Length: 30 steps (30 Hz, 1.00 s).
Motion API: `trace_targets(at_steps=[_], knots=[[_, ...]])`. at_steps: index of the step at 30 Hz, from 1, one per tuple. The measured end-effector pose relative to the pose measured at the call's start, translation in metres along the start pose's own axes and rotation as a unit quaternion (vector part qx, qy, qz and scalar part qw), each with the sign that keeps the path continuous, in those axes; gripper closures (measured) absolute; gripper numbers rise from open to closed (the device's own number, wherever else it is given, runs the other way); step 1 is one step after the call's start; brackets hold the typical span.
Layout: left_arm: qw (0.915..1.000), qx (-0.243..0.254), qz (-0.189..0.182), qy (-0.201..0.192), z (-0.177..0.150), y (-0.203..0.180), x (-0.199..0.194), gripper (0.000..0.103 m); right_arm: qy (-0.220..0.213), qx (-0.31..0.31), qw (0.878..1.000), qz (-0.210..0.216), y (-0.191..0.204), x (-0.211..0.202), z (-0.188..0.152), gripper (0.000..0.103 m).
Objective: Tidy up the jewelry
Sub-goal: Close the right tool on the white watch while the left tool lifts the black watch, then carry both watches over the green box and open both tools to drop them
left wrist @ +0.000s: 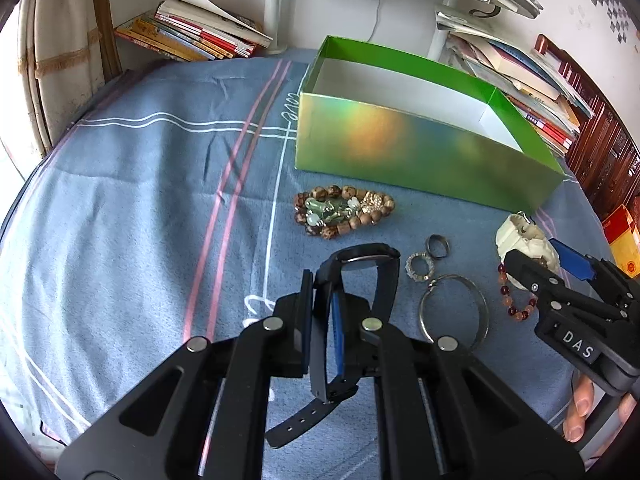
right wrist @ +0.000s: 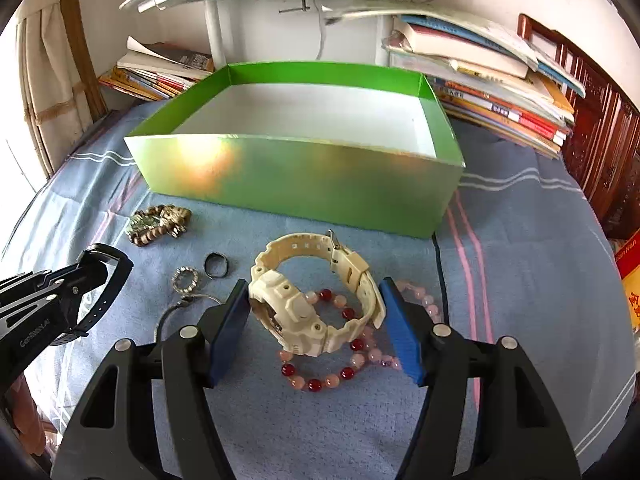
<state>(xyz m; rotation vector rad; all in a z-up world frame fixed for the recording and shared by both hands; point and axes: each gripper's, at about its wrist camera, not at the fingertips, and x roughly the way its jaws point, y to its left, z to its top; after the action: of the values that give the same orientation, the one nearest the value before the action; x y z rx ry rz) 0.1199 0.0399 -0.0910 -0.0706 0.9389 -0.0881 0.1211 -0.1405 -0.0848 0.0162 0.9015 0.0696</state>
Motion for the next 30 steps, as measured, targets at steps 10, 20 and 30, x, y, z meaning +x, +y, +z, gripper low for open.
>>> trace_targets(at_steps=[10,20,30], knots=[[0.9987,0.019,-0.028,-0.039,0.028,-0.015,-0.033,0.094,-0.064,0.009,0.998,0.000,-0.011,-0.050,0.029,0.038],[0.9961,0.020,-0.035,-0.078,0.120,-0.030,-0.038,0.093,-0.113,0.020,0.993,-0.010,-0.027,-0.057,0.103,0.038],[0.9981,0.050,0.016,-0.031,0.168,-0.045,0.038,0.093,-0.034,0.025,0.999,-0.030,-0.029,0.036,0.119,0.035]])
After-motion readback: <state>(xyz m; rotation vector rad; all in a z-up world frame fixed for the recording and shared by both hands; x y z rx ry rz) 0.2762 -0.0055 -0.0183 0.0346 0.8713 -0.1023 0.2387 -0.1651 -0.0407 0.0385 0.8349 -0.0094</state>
